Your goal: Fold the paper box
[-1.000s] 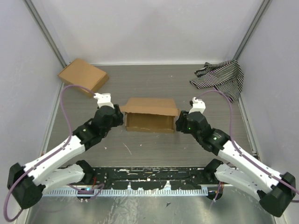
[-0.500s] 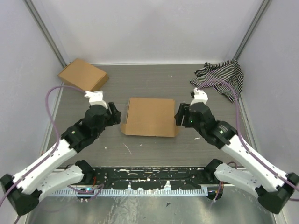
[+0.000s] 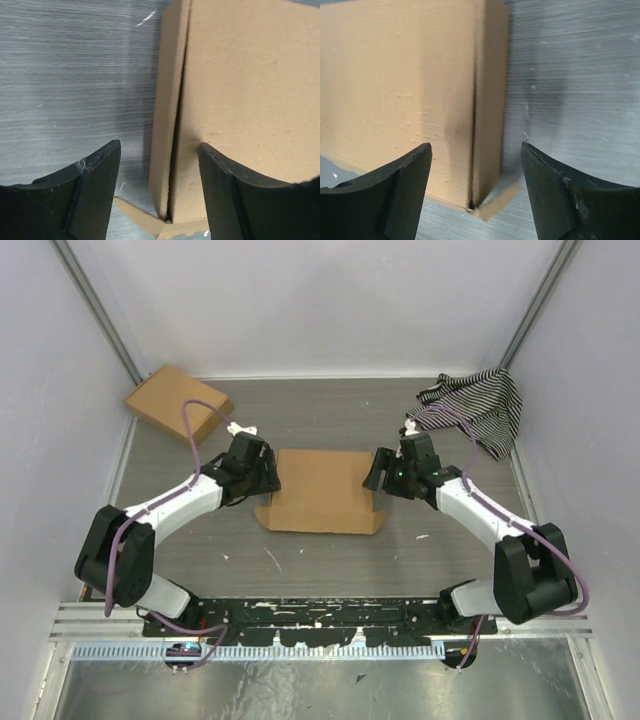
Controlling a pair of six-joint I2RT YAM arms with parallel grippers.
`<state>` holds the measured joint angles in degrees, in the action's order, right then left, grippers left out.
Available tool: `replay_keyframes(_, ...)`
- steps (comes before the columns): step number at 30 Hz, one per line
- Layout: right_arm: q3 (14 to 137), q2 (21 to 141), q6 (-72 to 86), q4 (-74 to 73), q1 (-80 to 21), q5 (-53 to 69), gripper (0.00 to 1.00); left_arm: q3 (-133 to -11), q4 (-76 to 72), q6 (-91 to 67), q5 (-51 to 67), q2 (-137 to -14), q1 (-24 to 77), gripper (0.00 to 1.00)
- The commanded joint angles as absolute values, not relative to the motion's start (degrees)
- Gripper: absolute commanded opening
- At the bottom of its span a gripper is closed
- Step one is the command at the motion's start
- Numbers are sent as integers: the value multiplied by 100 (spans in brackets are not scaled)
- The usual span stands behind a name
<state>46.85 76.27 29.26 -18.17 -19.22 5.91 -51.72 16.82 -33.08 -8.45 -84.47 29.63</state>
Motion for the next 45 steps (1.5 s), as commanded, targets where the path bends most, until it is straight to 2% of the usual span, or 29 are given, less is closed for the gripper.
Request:
replay_keyframes(1,4854,8080,2842,-895,-1945,1459,77,-5251,1095,-3338,-341,-8730,2941,70)
replay_keyframes(10,5105,8771,2869,-456,-1819,1815,76,-5497,874,-3384,20,-9178,2909,65)
replay_keyframes(24,6814,10261,2847,-602,-1735,2203,69,-6644,1073,-3243,269,-10104,2647,61)
replay_keyframes(27,7060,10361,2846,-750,-1733,1898,69,-6983,1259,-3136,315,-10193,2471,62)
replay_keyframes(31,7323,10158,2718,-1155,-1655,1277,75,-7391,1725,-2917,184,-10085,2303,68)
replay_keyframes(36,7239,9558,2590,-1454,-1356,1155,81,-7290,2086,-2694,-111,-9518,2241,72)
replay_keyframes(45,5221,8154,2444,-819,-1457,1872,85,-5173,1082,-3048,469,-8253,2241,70)
